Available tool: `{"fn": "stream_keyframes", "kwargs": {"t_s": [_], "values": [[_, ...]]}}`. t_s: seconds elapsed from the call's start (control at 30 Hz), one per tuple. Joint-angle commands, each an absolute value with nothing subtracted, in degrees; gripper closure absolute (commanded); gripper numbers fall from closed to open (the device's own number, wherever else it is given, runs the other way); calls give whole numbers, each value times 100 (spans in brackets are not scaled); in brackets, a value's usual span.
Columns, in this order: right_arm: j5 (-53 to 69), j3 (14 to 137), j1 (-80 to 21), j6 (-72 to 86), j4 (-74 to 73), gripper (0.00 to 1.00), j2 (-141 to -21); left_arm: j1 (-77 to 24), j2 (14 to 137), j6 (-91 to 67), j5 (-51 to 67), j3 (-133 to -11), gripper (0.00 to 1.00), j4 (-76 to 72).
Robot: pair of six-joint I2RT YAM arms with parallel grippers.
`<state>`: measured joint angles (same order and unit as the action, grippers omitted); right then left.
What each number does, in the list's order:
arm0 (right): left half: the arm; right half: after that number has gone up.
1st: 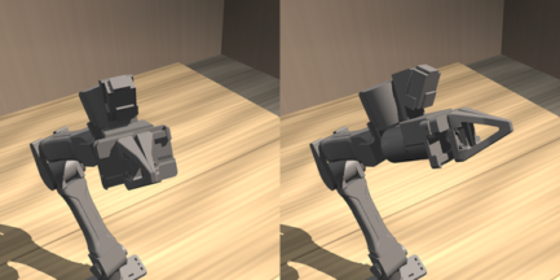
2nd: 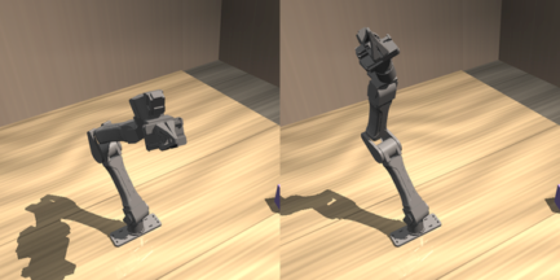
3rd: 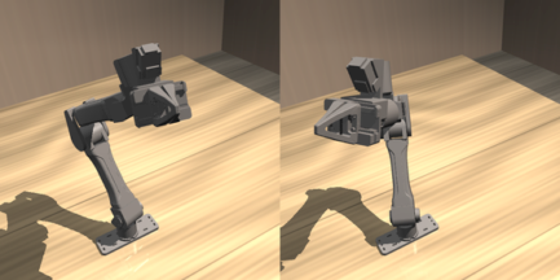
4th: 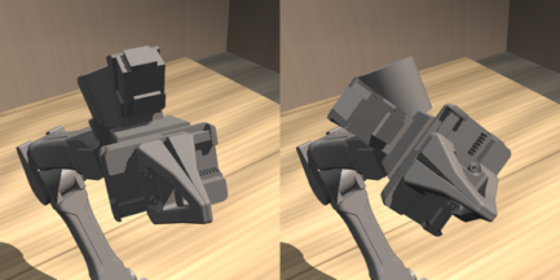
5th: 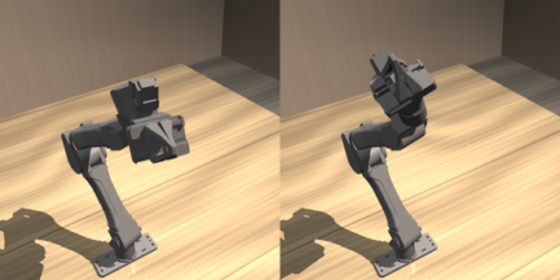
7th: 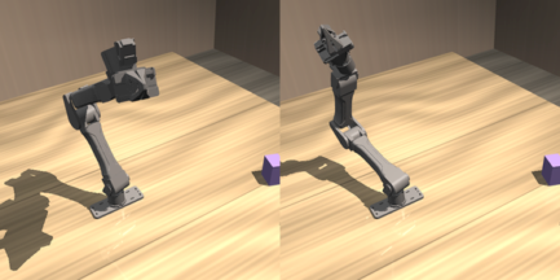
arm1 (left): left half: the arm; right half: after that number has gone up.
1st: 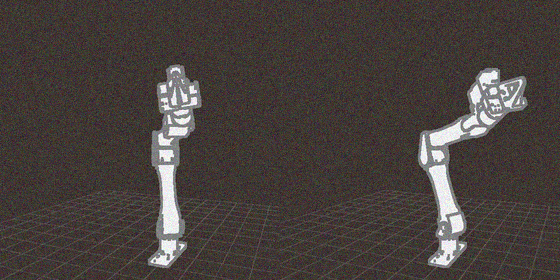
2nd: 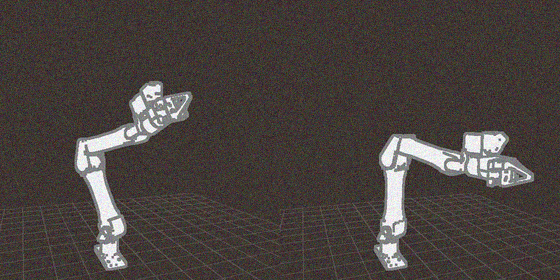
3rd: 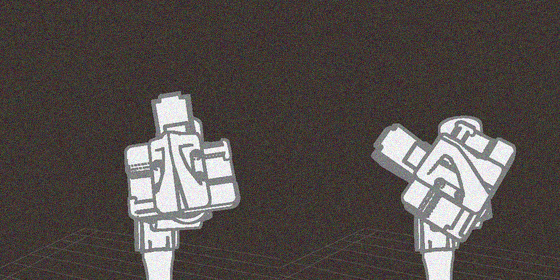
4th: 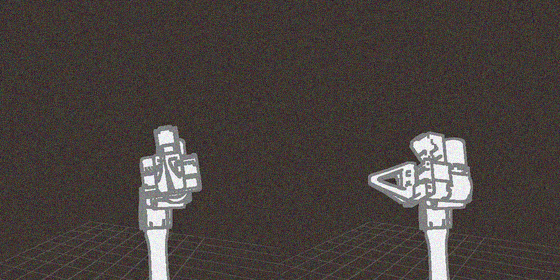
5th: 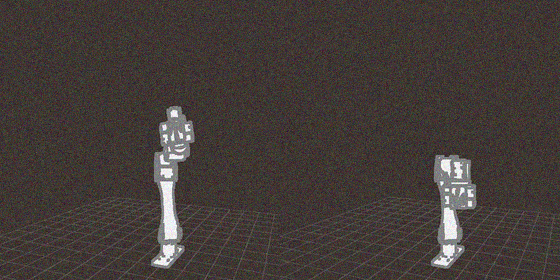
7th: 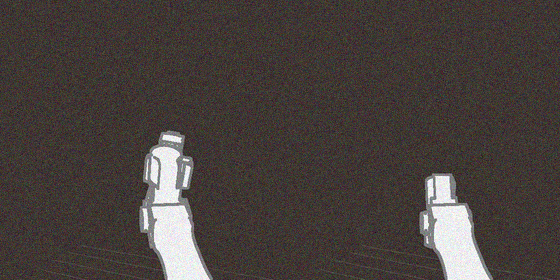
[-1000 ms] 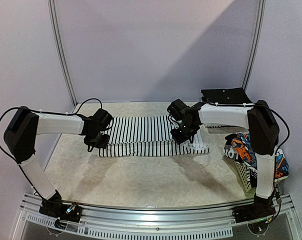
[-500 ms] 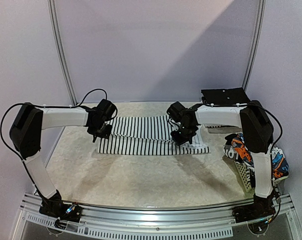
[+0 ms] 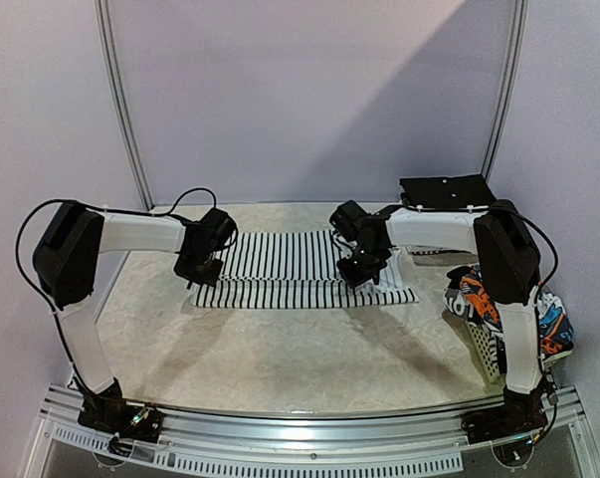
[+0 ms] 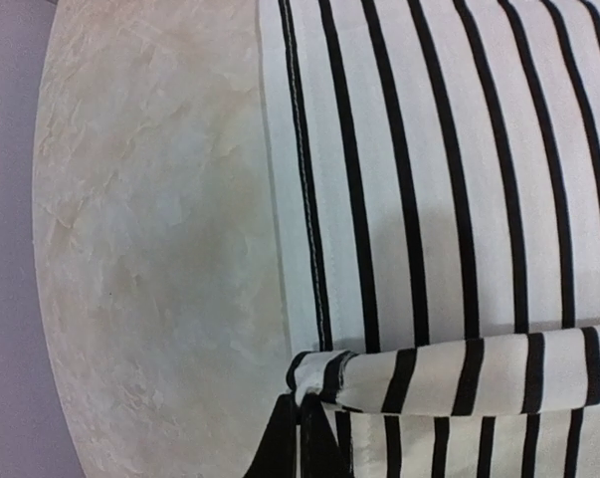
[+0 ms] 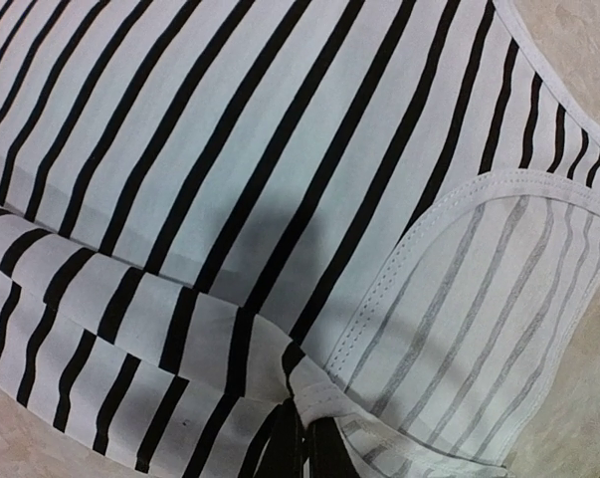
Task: Fold and stack the mixed laundry pile
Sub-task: Fold the flattened tank top at the center of the board.
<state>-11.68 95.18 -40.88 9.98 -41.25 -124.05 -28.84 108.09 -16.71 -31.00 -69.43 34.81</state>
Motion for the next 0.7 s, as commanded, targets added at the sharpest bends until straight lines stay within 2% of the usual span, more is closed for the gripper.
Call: {"fn": "stream_keyframes", "kwargs": {"t_s": [0.0,0.4,0.47,0.53,0.57,0.63,0.67], "values": [[-1276,9738,-4031,937,-4195,100,-12607,-2742,10980,-1854,-3319,-7104,100,3915],[-1333,9992,-4028,886,-4236,99,-12934,-2677,11088,-2055,-3476,-7142,100,4178],[-1345,10000,-4026,883,-4159,97,-12962,-2653,11087,-2131,-3554,-7146,100,4209],[-1317,10042,-4028,881,-4055,92,-12992,-2615,11093,-2252,-3684,-7174,95,4263],[-1284,10095,-4022,868,-4029,89,-13018,-2601,11060,-2330,-3776,-7180,82,4292],[-1224,10270,-3990,875,-3993,82,-13070,-2584,10893,-2473,-3918,-7114,50,4248],[-1183,10360,-3968,898,-3972,75,-13077,-2584,10748,-2556,-3982,-7007,38,4151]]}}
